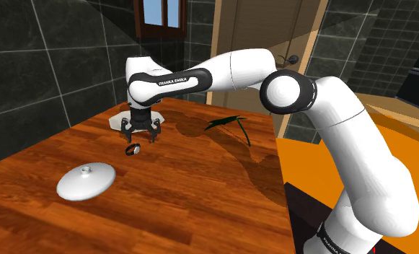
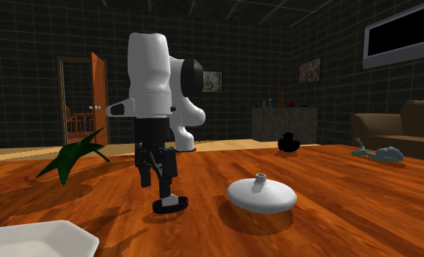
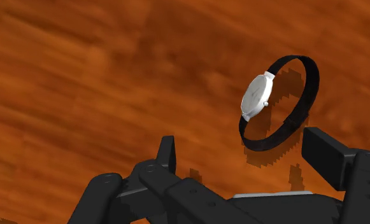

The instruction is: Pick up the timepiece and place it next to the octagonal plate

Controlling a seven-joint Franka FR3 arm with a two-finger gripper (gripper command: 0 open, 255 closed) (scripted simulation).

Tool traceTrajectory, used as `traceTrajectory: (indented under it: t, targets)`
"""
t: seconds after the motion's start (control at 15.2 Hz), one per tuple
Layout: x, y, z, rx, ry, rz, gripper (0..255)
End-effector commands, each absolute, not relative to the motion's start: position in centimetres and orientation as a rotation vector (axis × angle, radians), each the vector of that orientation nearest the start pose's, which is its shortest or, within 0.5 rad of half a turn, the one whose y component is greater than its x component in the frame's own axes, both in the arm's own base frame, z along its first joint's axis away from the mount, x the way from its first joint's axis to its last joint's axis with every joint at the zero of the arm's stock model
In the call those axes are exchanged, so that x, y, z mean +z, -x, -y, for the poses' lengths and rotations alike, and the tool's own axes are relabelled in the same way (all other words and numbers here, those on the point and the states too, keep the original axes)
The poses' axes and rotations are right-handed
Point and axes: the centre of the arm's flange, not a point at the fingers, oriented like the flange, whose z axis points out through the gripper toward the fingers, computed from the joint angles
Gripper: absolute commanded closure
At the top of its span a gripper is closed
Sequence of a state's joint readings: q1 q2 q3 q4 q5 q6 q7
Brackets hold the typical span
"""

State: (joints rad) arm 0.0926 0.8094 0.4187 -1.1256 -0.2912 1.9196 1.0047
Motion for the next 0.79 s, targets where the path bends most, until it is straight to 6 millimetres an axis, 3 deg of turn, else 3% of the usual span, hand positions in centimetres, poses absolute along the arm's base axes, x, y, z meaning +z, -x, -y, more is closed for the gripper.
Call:
traceTrajectory:
  t: [0.0, 0.2, 0.73]
  targets:
    - [36.6, -71.4, -26.4, -0.028, 2.99, -0.803, 0]
    - [40.3, -71.2, -26.2, -0.028, 2.99, -0.803, 0]
    - [40.3, -71.2, -26.2, -0.028, 2.99, -0.803, 0]
